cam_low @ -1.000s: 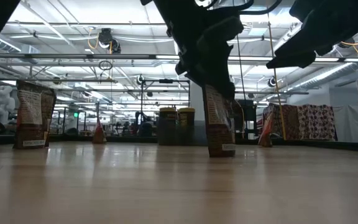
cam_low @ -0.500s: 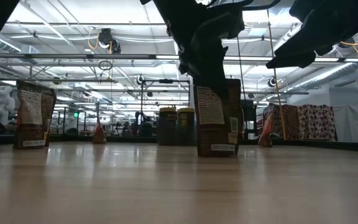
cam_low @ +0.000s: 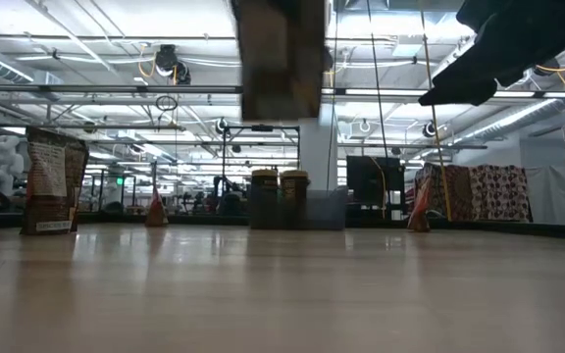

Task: Sort spices by type
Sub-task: Put the bottom right orange seasoning pack into the left white bin

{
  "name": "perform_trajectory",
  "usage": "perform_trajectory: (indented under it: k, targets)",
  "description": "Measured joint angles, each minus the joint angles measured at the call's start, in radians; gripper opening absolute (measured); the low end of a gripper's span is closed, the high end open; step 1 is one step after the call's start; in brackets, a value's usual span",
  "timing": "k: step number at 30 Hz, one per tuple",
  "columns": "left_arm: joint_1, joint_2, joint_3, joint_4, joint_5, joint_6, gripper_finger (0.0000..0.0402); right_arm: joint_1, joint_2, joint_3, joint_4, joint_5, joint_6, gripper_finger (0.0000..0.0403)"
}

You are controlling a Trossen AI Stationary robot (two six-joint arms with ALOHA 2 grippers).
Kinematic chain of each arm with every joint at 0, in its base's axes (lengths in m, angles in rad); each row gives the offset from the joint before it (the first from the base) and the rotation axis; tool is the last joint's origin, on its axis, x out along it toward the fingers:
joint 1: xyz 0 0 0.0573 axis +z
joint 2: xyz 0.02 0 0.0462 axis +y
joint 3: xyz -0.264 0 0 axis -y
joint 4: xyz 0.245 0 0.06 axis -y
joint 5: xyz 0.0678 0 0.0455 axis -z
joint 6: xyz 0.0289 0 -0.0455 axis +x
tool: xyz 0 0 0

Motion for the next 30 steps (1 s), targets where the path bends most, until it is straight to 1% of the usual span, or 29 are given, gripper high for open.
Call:
perform_trajectory:
  k: [4,8,12,15,19,26,30]
  targets:
    - [-0.086,-0.083,0.000,-0.103,-0.002,-0.167,0.0001,0.000,0.000,0.000,0.005,0.000,0.000,0.0292]
    - [-0.190,-0.152,0.000,-0.197,-0.028,-0.359,0.0001,0.000,0.000,0.001,0.028,-0.001,-0.013,0.0292]
    - [-0.301,-0.179,0.000,-0.298,-0.032,-0.522,0.0001,0.000,0.000,0.001,0.053,-0.004,-0.037,0.0292]
    - [-0.381,-0.183,-0.005,-0.368,-0.047,-0.633,0.0000,-0.001,0.000,0.001,0.082,-0.044,-0.044,0.0292]
    - [-0.471,-0.181,-0.049,-0.357,-0.081,-0.744,0.0000,-0.001,0.000,0.001,0.082,-0.073,-0.031,0.0292]
    - [-0.611,-0.181,-0.158,-0.317,-0.101,-0.906,0.0000,-0.001,0.002,0.001,0.084,-0.075,0.051,0.0292]
    - [-0.686,-0.182,-0.242,-0.228,-0.126,-0.956,0.0000,-0.001,0.005,0.000,0.095,-0.071,0.098,0.0292]
